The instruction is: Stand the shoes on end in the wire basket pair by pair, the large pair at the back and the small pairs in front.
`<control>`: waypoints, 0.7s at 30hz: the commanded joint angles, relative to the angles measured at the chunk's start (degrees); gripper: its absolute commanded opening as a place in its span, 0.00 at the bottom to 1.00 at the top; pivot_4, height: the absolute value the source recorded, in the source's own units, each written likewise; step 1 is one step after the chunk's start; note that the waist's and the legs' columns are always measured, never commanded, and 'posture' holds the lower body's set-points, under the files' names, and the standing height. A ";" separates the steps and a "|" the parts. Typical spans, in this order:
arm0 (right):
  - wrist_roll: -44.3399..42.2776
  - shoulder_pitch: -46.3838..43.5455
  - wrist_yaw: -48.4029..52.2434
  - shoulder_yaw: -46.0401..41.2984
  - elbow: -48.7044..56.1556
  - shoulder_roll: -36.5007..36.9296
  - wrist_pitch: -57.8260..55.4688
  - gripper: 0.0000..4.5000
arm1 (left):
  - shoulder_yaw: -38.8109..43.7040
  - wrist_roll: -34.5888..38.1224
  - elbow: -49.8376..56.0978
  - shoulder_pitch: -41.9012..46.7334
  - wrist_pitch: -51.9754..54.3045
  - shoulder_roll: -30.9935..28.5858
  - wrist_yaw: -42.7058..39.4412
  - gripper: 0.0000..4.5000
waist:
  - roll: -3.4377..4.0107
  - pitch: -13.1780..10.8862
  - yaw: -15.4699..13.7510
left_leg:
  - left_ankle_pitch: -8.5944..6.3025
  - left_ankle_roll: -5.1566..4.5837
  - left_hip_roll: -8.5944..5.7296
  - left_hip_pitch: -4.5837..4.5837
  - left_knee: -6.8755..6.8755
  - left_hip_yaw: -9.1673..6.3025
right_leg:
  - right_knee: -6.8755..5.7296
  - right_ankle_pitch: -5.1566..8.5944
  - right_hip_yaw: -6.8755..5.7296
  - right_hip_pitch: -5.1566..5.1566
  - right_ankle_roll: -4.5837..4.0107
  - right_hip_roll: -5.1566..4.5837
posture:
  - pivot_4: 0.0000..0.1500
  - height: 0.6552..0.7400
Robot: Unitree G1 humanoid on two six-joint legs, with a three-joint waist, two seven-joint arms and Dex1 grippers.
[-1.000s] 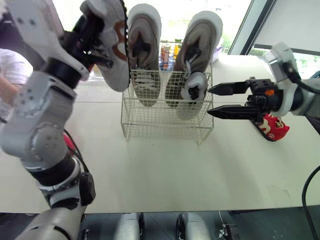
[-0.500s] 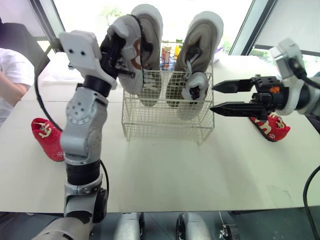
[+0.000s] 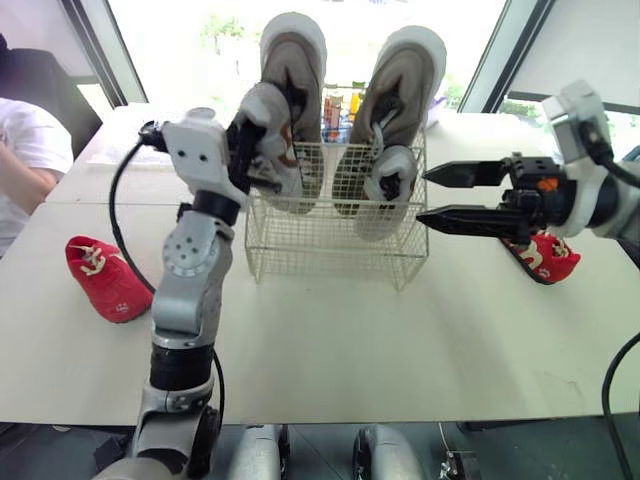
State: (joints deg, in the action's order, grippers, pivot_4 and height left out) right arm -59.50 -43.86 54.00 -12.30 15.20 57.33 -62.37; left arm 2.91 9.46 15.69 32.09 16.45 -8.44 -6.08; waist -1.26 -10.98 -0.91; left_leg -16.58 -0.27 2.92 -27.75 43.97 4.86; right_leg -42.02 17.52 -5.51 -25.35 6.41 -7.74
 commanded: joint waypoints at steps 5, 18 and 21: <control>-2.69 1.16 -2.61 -3.15 2.31 -0.30 -0.50 1.00 | 0.35 2.73 2.74 -1.71 5.48 -1.25 -2.69 0.09 | 0.03 0.01 0.09 | 0.00 0.00 0.00 0.01 -0.03 -0.08 | 0.00 0.00 0.00 -0.01 0.00 0.00 | 1.00 0.15; 0.15 7.13 -5.86 -4.77 4.46 -2.28 4.69 1.00 | 15.50 35.71 20.84 -8.77 37.29 -14.34 -10.98 0.66 | 0.13 -0.01 0.06 | 0.08 0.16 0.04 0.01 -0.06 -0.15 | 0.05 0.01 0.01 -0.02 -0.01 0.00 | 1.00 0.15; 2.03 10.85 -10.26 -7.46 2.50 -3.74 5.50 1.00 | 24.64 50.57 17.90 -10.68 41.31 -18.89 -14.25 0.78 | 0.11 -0.01 0.23 | 0.08 0.16 0.04 0.04 -0.07 -0.14 | 0.05 0.01 0.02 0.00 -0.01 0.00 | 1.00 0.15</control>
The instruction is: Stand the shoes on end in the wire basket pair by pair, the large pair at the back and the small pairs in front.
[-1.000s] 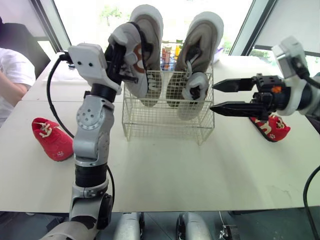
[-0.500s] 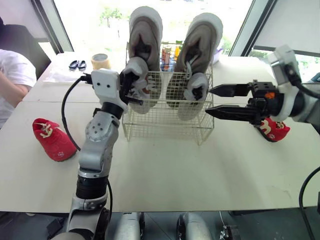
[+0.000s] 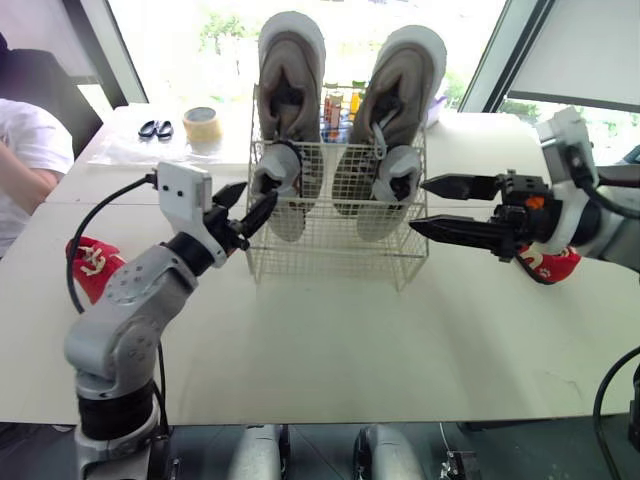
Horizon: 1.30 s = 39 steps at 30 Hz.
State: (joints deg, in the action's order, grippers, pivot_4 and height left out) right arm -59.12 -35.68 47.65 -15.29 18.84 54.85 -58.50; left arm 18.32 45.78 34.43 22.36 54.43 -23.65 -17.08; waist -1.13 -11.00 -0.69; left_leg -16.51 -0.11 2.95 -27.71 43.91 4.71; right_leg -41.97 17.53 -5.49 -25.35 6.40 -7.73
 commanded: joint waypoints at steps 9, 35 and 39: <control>16.71 15.46 -1.01 -18.32 -23.43 5.71 16.00 1.00 | 8.00 50.07 2.50 -3.79 5.09 -17.26 4.20 0.99 | 0.16 -0.01 -0.76 | -0.04 -0.06 -0.06 0.07 0.03 0.07 | 0.13 0.01 0.06 0.15 -0.01 -0.13 | 1.00 0.15; 29.71 30.81 -6.64 -19.74 -30.63 -5.78 30.78 1.00 | -12.39 49.37 14.56 -10.90 -6.74 -25.80 5.79 0.99 | 1.02 0.35 -1.12 | -0.09 -0.14 -0.06 0.29 -0.04 0.19 | 0.19 0.13 0.19 0.22 -0.23 0.05 | 1.00 0.15; 31.85 28.31 -8.49 -18.38 -36.08 -8.19 34.93 1.00 | -12.10 50.76 14.33 -10.23 -7.66 -27.80 6.50 0.99 | 1.09 0.37 -1.26 | -0.08 -0.12 -0.07 0.28 -0.03 0.21 | 0.19 0.13 0.21 0.19 -0.23 0.05 | 1.00 0.15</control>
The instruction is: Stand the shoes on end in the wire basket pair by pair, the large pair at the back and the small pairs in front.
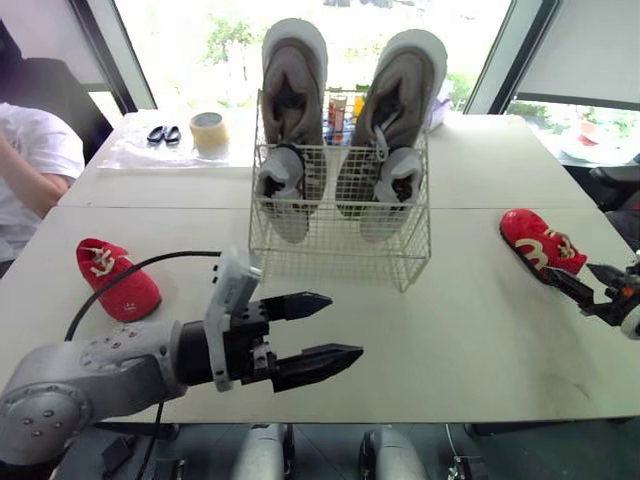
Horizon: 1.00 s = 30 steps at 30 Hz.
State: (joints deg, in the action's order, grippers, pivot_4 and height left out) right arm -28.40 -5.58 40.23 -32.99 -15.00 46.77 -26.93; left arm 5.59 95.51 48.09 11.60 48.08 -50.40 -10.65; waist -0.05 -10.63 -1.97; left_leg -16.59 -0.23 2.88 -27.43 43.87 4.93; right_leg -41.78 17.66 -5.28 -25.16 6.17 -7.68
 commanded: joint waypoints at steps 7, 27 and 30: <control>5.18 -9.83 -0.50 2.11 -17.65 0.23 13.21 1.00 | 0.06 0.74 1.14 0.98 -2.20 -2.19 1.87 0.99 | 0.08 0.00 0.28 | 0.03 0.05 0.00 0.00 0.01 0.05 | -0.01 0.00 0.06 -0.03 0.01 0.02 | 1.00 0.15; 9.72 -26.34 3.75 7.15 -46.20 -1.35 29.41 0.39 | -0.11 -5.81 -1.68 0.91 -1.39 -4.74 -3.95 1.00 | 0.08 0.00 1.47 | 0.07 0.14 -0.01 -0.04 0.05 0.06 | -0.08 0.00 0.06 -0.09 0.03 -0.01 | 1.00 0.15; 9.47 -26.33 4.20 7.24 -44.37 -1.99 30.66 0.39 | 0.09 -8.25 -2.83 0.76 -0.90 -5.16 -7.18 1.00 | 0.09 0.00 1.67 | 0.07 0.14 0.00 -0.04 0.02 0.06 | -0.10 0.01 0.07 -0.11 0.03 0.00 | 1.00 0.15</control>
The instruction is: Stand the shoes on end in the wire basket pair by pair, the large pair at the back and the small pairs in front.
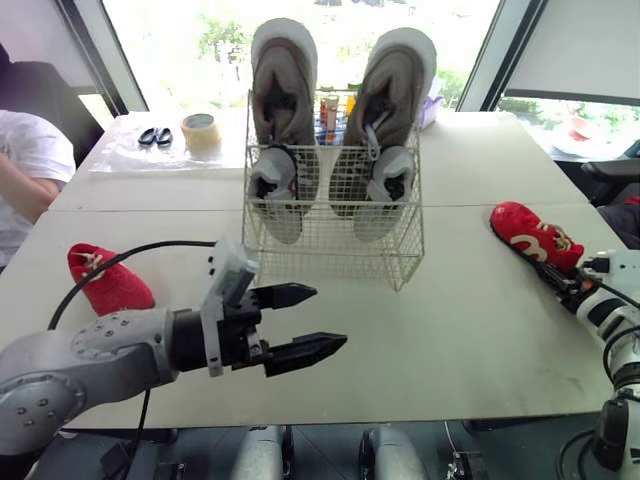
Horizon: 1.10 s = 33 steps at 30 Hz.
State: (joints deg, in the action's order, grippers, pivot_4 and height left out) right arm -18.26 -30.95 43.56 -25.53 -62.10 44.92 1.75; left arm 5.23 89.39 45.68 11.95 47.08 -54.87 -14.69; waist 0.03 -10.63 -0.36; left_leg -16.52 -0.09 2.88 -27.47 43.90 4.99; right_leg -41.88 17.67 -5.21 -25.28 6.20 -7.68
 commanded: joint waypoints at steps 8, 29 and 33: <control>-4.81 0.83 -2.41 -4.44 15.44 -1.35 0.90 0.39 | 3.55 -4.22 -5.97 2.97 -0.11 -1.03 -9.18 1.00 | 0.04 -0.02 -0.13 | 0.00 0.01 0.01 -0.03 -0.01 0.01 | -0.02 0.00 0.00 -0.03 0.01 -0.01 | 1.00 0.15; -8.20 -38.98 8.41 14.21 48.89 3.44 -7.30 0.39 | 7.66 -12.84 -63.00 56.27 3.05 10.61 -32.64 1.00 | 0.33 -0.47 0.97 | 0.09 0.13 -0.02 -0.04 -0.35 0.38 | -0.09 -0.05 0.06 -0.26 0.26 0.02 | 1.00 0.15; -7.72 -39.47 9.59 16.99 51.93 0.42 -7.74 0.39 | 8.27 -16.64 -68.23 61.22 3.12 15.57 -35.08 1.00 | 0.18 -0.57 1.06 | 0.10 0.13 -0.02 -0.08 -0.36 0.41 | -0.08 -0.06 0.06 -0.30 0.27 0.01 | 1.00 0.15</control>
State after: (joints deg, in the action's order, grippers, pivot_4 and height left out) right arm -25.83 -68.32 53.17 -7.46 -13.01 45.33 -6.09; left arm 12.18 74.00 -21.66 70.75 50.73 -39.63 -48.72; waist 0.21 -11.20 0.70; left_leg -16.42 0.05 2.86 -27.56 43.53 5.41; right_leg -41.96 17.61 -5.15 -25.59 6.48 -7.68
